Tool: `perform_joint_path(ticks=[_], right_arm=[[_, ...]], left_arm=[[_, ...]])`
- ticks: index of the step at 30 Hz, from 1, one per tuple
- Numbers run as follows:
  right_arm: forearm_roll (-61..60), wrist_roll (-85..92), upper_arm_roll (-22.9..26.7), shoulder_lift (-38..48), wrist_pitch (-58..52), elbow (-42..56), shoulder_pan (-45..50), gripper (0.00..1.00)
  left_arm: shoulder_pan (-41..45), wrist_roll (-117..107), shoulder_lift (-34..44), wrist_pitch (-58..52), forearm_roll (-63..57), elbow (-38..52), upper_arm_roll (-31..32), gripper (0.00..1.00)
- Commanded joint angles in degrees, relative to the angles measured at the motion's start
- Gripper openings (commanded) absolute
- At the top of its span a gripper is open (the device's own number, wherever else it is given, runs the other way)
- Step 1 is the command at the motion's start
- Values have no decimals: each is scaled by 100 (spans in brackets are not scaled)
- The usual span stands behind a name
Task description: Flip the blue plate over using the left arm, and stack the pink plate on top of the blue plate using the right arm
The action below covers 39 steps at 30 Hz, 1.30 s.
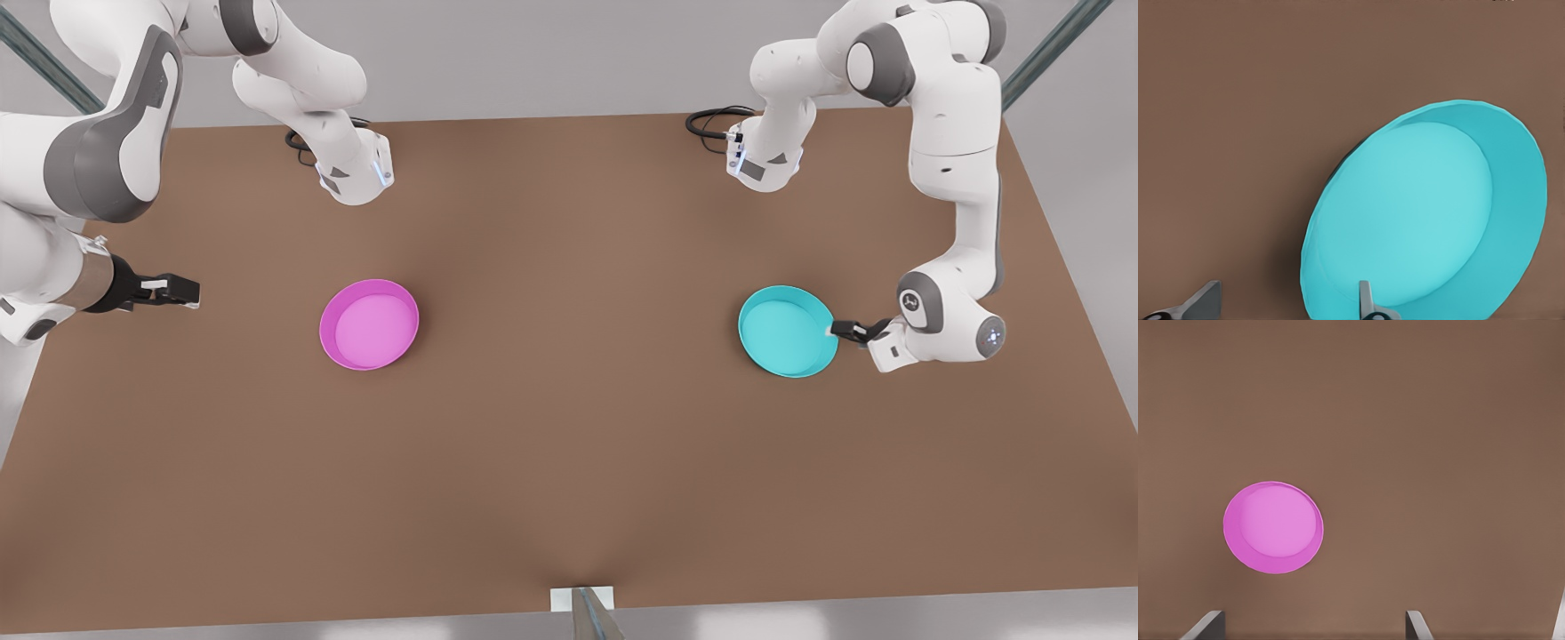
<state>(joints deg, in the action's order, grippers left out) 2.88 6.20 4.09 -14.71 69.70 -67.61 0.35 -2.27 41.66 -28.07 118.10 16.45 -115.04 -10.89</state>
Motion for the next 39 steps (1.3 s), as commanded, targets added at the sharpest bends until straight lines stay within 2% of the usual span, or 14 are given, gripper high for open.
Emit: perform_joint_path(ticks=[1,7,8,9,10,11,19,21,22,34,37,39], right_arm=[[-7,30,4,3,-18,2,1,100],[-7,30,4,3,-18,2,1,100],[-7,30,4,-6,-18,2,1,100],[-7,30,4,3,-18,2,1,100],[-7,30,4,-6,-18,2,1,100],[-7,30,4,-6,-18,2,1,100],[-7,30,4,-6,-18,2,1,100],[-7,30,-4,-6,-27,2,1,100],[-16,30,4,-6,-27,2,1,100],[-7,30,4,-15,-27,2,1,100],[-7,30,4,-15,-27,2,9,100],[-7,30,4,-15,-18,11,1,100]], left_arm=[[25,467,3,134,61,-1,-1,100],[95,-325,-94,187,236,-1,16,100],[95,-325,-94,196,236,-1,7,89],[104,-325,-94,196,236,-1,7,71],[148,-325,-111,196,236,-1,16,68],[174,-325,-111,196,245,-1,16,72],[236,-342,-261,354,271,17,7,67],[236,-369,-252,328,271,26,7,42],[236,-369,-252,319,280,34,7,39],[280,-378,-296,354,280,43,7,39],[298,-378,-296,345,280,43,7,22],[298,-378,-287,345,280,52,7,21]])
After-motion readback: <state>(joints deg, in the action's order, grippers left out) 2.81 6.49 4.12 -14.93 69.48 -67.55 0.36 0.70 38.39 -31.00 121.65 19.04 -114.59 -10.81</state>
